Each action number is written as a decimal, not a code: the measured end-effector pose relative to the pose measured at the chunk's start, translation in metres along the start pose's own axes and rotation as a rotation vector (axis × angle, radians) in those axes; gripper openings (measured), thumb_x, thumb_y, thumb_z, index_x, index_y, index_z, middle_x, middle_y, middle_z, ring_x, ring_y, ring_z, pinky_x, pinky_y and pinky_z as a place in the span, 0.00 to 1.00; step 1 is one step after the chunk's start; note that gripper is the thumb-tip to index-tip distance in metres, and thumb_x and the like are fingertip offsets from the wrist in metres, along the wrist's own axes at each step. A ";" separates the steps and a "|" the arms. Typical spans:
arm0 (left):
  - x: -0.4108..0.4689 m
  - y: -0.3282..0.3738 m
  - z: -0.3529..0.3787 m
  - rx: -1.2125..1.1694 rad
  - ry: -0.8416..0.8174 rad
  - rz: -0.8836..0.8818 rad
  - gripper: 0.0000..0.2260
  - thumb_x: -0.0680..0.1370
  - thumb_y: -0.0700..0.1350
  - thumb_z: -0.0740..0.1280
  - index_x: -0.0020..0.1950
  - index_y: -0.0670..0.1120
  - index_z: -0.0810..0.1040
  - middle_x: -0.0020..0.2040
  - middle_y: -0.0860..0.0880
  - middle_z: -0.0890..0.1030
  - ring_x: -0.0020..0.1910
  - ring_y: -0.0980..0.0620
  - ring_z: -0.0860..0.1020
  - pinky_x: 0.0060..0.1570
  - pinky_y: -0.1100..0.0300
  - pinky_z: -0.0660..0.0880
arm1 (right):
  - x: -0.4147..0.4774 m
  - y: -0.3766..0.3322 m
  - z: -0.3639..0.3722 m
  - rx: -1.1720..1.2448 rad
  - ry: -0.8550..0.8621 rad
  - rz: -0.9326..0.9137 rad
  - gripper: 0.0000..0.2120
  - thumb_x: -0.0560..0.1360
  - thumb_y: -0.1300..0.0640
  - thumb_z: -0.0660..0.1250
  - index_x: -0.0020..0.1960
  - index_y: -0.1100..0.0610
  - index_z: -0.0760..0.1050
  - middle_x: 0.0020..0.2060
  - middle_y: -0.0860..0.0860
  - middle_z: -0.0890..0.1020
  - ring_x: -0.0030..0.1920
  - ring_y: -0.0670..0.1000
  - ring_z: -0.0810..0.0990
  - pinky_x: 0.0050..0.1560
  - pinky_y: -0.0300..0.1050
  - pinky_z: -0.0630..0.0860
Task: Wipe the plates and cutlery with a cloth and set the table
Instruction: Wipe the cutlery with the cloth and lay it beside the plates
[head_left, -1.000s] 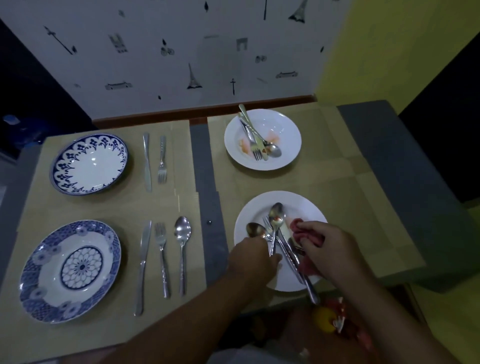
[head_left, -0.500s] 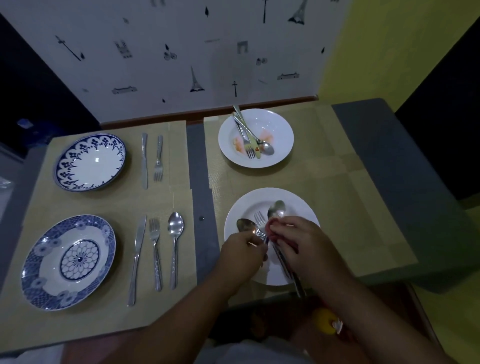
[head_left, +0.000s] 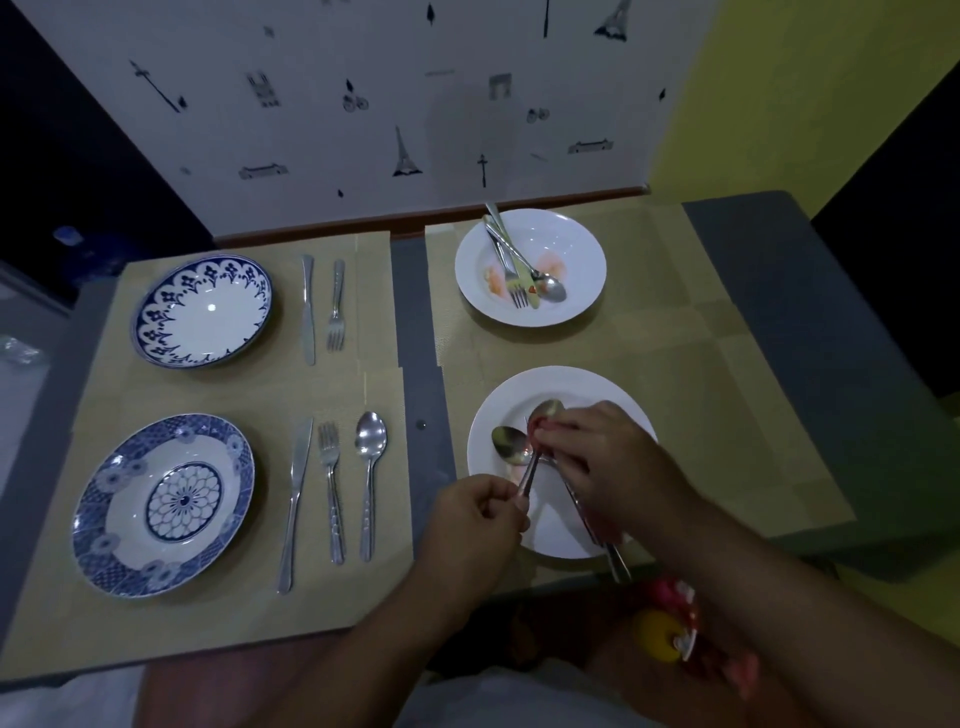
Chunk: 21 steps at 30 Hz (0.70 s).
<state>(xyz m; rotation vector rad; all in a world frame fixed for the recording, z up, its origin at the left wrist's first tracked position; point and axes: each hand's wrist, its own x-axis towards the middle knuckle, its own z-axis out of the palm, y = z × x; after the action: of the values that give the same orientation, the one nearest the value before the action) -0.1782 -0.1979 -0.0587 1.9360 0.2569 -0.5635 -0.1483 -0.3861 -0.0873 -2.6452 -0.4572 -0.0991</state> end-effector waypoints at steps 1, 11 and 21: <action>-0.001 -0.001 -0.002 0.007 0.001 0.004 0.05 0.79 0.43 0.68 0.45 0.47 0.83 0.38 0.51 0.84 0.39 0.56 0.82 0.41 0.63 0.78 | 0.007 0.006 0.000 -0.017 0.003 0.025 0.15 0.70 0.63 0.73 0.56 0.53 0.84 0.54 0.50 0.84 0.50 0.54 0.77 0.54 0.46 0.73; 0.015 -0.005 -0.022 -0.071 -0.025 -0.109 0.09 0.83 0.41 0.59 0.57 0.46 0.78 0.48 0.46 0.81 0.43 0.53 0.79 0.39 0.61 0.77 | 0.019 -0.002 -0.014 0.214 0.119 0.362 0.15 0.74 0.60 0.71 0.61 0.53 0.81 0.54 0.47 0.83 0.52 0.41 0.77 0.57 0.27 0.69; 0.024 -0.002 -0.038 -0.026 -0.095 -0.054 0.13 0.85 0.45 0.55 0.55 0.46 0.80 0.43 0.50 0.81 0.37 0.56 0.76 0.38 0.62 0.72 | -0.002 -0.057 -0.004 0.354 0.105 0.343 0.14 0.74 0.55 0.73 0.59 0.48 0.81 0.52 0.40 0.82 0.54 0.42 0.78 0.59 0.46 0.77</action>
<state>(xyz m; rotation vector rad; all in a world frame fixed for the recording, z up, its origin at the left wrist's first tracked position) -0.1478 -0.1649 -0.0595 1.8763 0.2555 -0.6825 -0.1690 -0.3405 -0.0600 -2.3152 0.0192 -0.0437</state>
